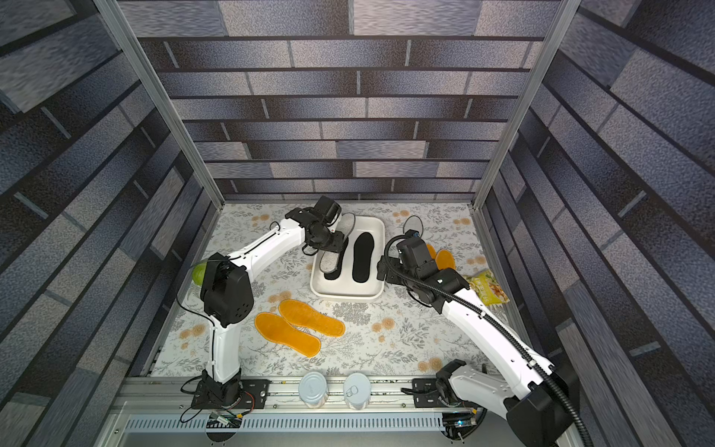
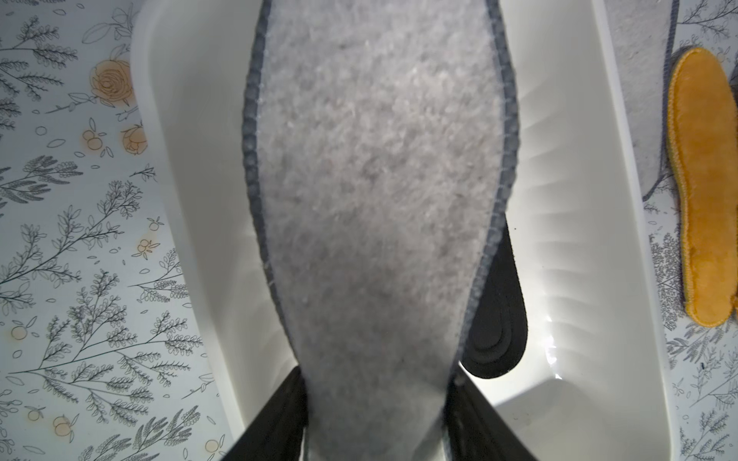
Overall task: Put the insoles into the storage box
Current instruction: Place the insole in the storage box.
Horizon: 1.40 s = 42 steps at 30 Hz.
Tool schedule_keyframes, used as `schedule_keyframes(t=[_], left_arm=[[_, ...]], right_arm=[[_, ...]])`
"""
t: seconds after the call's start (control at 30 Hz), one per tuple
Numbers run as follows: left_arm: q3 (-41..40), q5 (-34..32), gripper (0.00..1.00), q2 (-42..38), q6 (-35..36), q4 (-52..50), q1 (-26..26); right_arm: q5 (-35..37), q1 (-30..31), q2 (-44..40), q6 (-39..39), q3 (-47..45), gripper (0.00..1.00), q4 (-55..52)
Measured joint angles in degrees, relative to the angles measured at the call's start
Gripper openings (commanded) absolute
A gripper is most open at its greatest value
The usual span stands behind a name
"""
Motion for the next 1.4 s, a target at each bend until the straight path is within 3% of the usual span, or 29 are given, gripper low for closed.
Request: schedule_keyframes(t=[1.4], left_arm=[[-7.5,-10.5,0.57,3.1,-7.6,6.2,-1.5]], right_arm=[[-0.5,-0.4,1.2,0.2,0.0,0.94,0.0]])
